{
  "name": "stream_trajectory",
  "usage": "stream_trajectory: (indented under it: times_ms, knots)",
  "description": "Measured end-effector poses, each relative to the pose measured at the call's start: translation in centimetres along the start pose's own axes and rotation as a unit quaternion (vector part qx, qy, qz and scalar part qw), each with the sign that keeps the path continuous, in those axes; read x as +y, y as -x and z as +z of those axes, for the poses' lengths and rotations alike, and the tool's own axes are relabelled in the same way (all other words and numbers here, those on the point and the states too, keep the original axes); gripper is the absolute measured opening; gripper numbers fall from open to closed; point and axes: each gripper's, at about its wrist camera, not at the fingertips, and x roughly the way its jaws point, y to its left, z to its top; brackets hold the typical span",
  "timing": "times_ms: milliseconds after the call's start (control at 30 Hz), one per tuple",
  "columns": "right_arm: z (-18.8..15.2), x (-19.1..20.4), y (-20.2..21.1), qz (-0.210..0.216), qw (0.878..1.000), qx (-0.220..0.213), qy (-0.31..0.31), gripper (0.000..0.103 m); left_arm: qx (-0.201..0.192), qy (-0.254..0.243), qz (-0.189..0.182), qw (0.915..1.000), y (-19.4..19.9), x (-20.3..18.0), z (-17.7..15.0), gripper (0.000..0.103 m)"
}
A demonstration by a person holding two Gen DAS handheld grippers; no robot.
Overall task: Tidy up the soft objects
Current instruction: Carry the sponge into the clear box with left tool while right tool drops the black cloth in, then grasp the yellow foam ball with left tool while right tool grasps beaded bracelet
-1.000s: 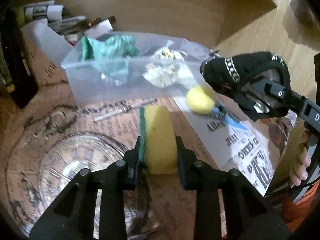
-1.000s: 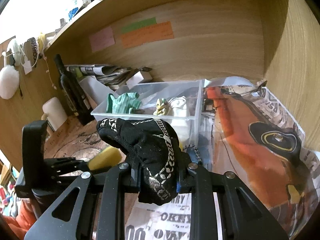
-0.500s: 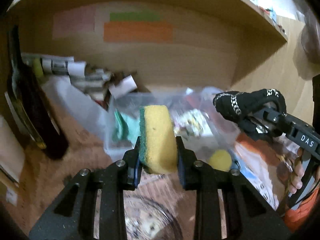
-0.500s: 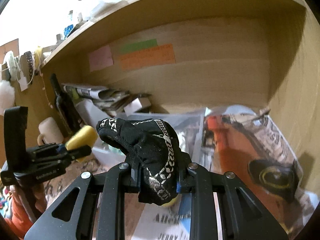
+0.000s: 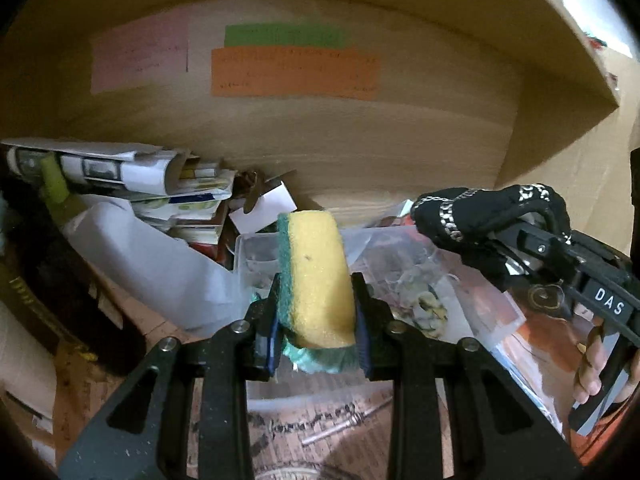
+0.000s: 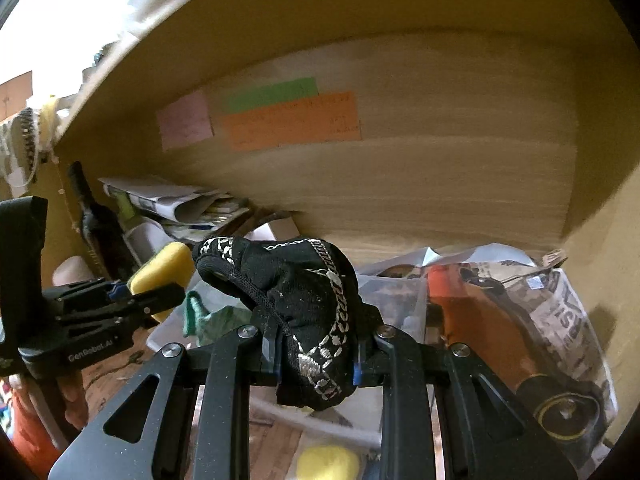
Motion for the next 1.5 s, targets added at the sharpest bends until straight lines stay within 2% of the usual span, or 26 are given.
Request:
stream_trajectory:
  times_ms: [300,467,533,600,700,833,967,1133,1200,1267,1333,1433,1500]
  knots:
    - [-0.8,-0.4,-5.2,-0.029,0.998,0.05,-0.001,0.021,0.053,0.009,0.009,0.9985,-5.7,0.3,0.3,0.03]
    - [-1.7,0.3,-7.6,-0.034,0.996,0.083,0.023,0.021,0.074,0.004,0.009,0.9972,-7.6,0.3,-0.1,0.029]
    - [-2.0,0.6,-8.1,-0.036,0.995,0.092,0.034,0.024,0.078,-0.001,0.011,0.9969,-7.8,0.1,-0.3,0.03]
    - [-2.2,0.8,-8.3,-0.044,0.993,0.099,0.043,0.024,0.085,-0.006,0.01,0.9963,-7.9,-0.1,-0.4,0.033]
    - [-2.2,0.9,-8.2,-0.035,0.992,0.108,0.046,0.033,0.089,-0.004,0.002,0.996,-8.0,-0.1,-0.4,0.043]
    - [-2.3,0.7,-7.5,-0.031,0.992,0.116,0.048,0.049,0.082,-0.004,-0.002,0.9966,-7.0,0.0,-0.5,0.055]
    - [-2.5,0.6,-6.4,-0.025,0.991,0.117,0.053,0.054,0.063,-0.008,-0.008,0.998,-4.8,-0.2,-0.6,0.064]
    - [-2.4,0.7,-3.2,-0.022,0.994,0.092,0.055,0.064,0.041,-0.012,-0.016,0.999,-2.3,-0.6,-0.6,0.066]
    - [-2.4,0.7,-1.7,-0.018,0.995,0.079,0.055,0.065,0.031,-0.012,-0.023,0.9992,-1.2,-0.9,-0.8,0.071]
    - [-2.3,0.5,-0.2,-0.017,0.996,0.068,0.055,0.069,0.021,-0.012,-0.027,0.9993,-0.2,-1.3,-1.0,0.08]
    - [-2.5,0.3,1.4,-0.024,0.997,0.053,0.059,0.077,0.014,-0.016,-0.031,0.9993,0.6,-1.7,-1.3,0.083]
    - [-3.2,-0.3,3.4,-0.034,0.997,0.044,0.061,0.077,0.01,-0.024,-0.036,0.999,1.5,-2.7,-2.2,0.091]
    - [-3.9,-0.9,4.4,-0.035,0.997,0.046,0.057,0.078,0.011,-0.029,-0.04,0.9987,2.0,-3.4,-2.8,0.092]
